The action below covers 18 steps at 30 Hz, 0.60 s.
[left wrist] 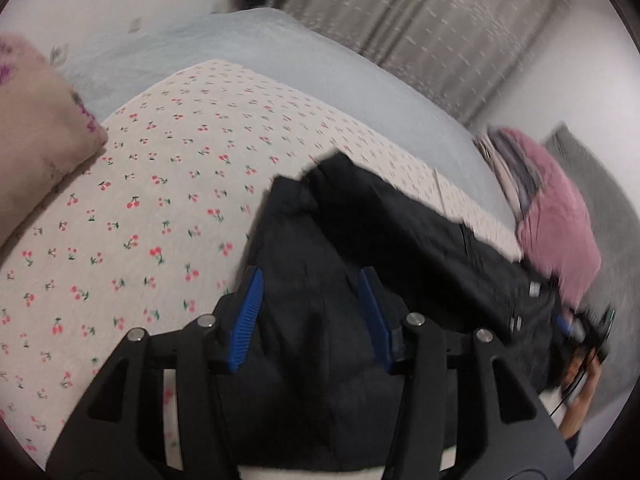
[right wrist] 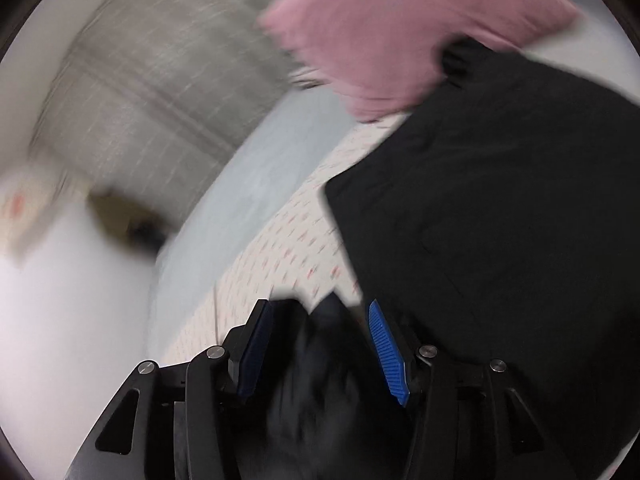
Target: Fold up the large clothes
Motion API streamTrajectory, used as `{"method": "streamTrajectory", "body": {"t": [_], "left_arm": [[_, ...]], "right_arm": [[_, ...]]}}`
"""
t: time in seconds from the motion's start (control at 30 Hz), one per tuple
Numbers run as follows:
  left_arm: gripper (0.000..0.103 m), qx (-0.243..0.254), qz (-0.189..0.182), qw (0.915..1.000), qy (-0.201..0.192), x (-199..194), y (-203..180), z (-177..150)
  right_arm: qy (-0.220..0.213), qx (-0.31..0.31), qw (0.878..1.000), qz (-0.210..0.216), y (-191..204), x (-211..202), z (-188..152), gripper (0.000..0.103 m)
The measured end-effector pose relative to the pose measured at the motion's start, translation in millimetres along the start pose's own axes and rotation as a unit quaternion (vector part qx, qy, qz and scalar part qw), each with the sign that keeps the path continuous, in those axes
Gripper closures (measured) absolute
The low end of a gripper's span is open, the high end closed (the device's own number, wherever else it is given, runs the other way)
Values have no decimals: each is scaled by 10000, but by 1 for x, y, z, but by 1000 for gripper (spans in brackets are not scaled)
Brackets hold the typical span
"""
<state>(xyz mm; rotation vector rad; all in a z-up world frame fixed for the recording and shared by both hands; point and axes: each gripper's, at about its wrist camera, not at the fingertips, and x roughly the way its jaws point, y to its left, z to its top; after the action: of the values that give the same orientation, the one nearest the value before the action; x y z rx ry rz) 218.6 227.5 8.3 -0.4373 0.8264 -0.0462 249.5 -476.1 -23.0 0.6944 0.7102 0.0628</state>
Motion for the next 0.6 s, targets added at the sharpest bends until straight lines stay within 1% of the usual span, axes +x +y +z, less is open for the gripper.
{"method": "streamTrajectory", "body": {"t": [0.03, 0.07, 0.1, 0.13, 0.17, 0.2, 0.23, 0.27, 0.3, 0.33, 0.37, 0.4, 0.43, 0.47, 0.5, 0.53, 0.57, 0.6], "left_arm": [[52, 147, 18, 9999, -29, -5, -7, -9], [52, 319, 27, 9995, -13, -7, -18, -19], [52, 460, 52, 9989, 38, -5, -26, -22], [52, 692, 91, 9975, 121, -1, -39, -27], [52, 965, 95, 9951, 211, 6, -57, -34], [52, 1128, 44, 9931, 308, 15, -69, -36], [51, 1221, -43, 9916, 418, 23, -79, -39], [51, 1267, -194, 9900, 587, 36, -92, -43], [51, 1278, -284, 9889, 699, 48, -99, -43], [51, 1313, -312, 9878, 774, 57, -108, -44], [51, 1358, -275, 9870, 817, 70, -119, -41], [51, 1337, -246, 9873, 817, 77, -125, -35], [51, 1224, -275, 9887, 827, 85, -131, -25], [51, 953, -396, 9912, 830, 95, -135, -7], [51, 769, -453, 9928, 801, 100, -136, 4], [51, 499, -472, 9948, 752, 107, -135, 21], [51, 248, -417, 9967, 656, 111, -132, 37], [51, 144, -348, 9977, 566, 112, -129, 48]], "right_arm": [[161, -355, 9992, 33, 9, -1, -7, 51], [439, -877, 9951, 90, 23, 0, -23, 51], [628, -1175, 9910, 125, 33, 1, -35, 51], [893, -1586, 9830, 223, 48, 5, -55, 51], [1018, -1828, 9774, 294, 59, 8, -67, 51], [1148, -2173, 9688, 328, 75, 14, -82, 51], [1204, -2396, 9628, 324, 86, 18, -91, 51], [1248, -2798, 9515, 293, 105, 26, -106, 51], [1275, -3060, 9431, 270, 119, 31, -116, 51], [1333, -3313, 9337, 278, 135, 39, -127, 51], [1469, -3527, 9233, 403, 153, 52, -138, 51], [1558, -3621, 9178, 479, 165, 62, -145, 51], [1581, -3676, 9155, 410, 176, 72, -146, 51], [1546, -3664, 9170, 308, 185, 81, -142, 51], [1477, -3561, 9223, 260, 192, 89, -134, 51], [1381, -3321, 9326, 286, 199, 97, -121, 51], [1297, -2904, 9474, 360, 203, 107, -102, 51], [1240, -2572, 9576, 390, 204, 114, -89, 51]]}}
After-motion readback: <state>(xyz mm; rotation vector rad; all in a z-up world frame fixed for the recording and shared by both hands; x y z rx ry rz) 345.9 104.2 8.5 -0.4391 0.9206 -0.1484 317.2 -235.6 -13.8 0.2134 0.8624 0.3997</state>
